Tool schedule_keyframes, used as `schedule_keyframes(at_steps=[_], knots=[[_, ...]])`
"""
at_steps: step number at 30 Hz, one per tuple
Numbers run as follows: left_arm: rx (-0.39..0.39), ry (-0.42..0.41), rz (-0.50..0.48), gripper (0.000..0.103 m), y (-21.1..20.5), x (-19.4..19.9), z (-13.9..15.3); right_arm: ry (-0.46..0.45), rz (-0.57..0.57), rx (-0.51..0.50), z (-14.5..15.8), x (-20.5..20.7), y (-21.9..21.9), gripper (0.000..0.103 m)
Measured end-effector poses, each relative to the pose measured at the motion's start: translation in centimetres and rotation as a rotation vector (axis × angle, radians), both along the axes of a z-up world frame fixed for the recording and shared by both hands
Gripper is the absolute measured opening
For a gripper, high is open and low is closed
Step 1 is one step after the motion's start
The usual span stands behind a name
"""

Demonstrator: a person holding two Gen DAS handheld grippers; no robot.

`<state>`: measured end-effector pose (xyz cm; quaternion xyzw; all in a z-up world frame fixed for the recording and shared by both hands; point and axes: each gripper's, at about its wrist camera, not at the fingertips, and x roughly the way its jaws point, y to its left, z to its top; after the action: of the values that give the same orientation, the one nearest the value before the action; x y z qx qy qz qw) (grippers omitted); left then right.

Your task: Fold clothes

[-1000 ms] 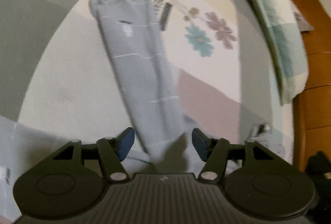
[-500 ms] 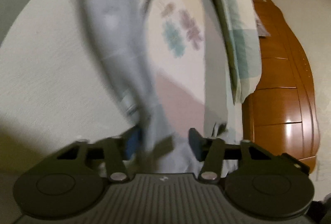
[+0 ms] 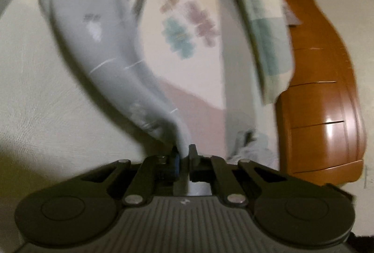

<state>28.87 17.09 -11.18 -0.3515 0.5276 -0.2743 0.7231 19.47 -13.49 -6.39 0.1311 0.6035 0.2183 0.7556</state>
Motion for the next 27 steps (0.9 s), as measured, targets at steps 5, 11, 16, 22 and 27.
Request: schedule_keyframes(at_steps=[5,11,16,22,27], knots=[[0.024,-0.09,0.052,0.004,0.9,-2.9,4.5,0.017,0.039,-0.04,0.0,-0.4,-1.5,0.051],[0.115,-0.094,0.137,0.004,2.3,-7.7,6.6,0.02,0.066,-0.057,0.2,-0.9,-3.5,0.05],[0.181,-0.048,0.21,0.004,3.0,-10.9,5.6,0.031,0.073,-0.07,-0.3,-1.2,-4.7,0.051],[0.236,-0.02,0.256,0.004,3.0,-12.5,4.7,0.032,0.115,-0.134,-0.6,-1.8,-6.3,0.05],[0.248,-0.016,0.281,0.004,2.9,-12.4,4.7,-0.06,0.224,-0.253,-0.3,-3.0,-6.7,0.048]])
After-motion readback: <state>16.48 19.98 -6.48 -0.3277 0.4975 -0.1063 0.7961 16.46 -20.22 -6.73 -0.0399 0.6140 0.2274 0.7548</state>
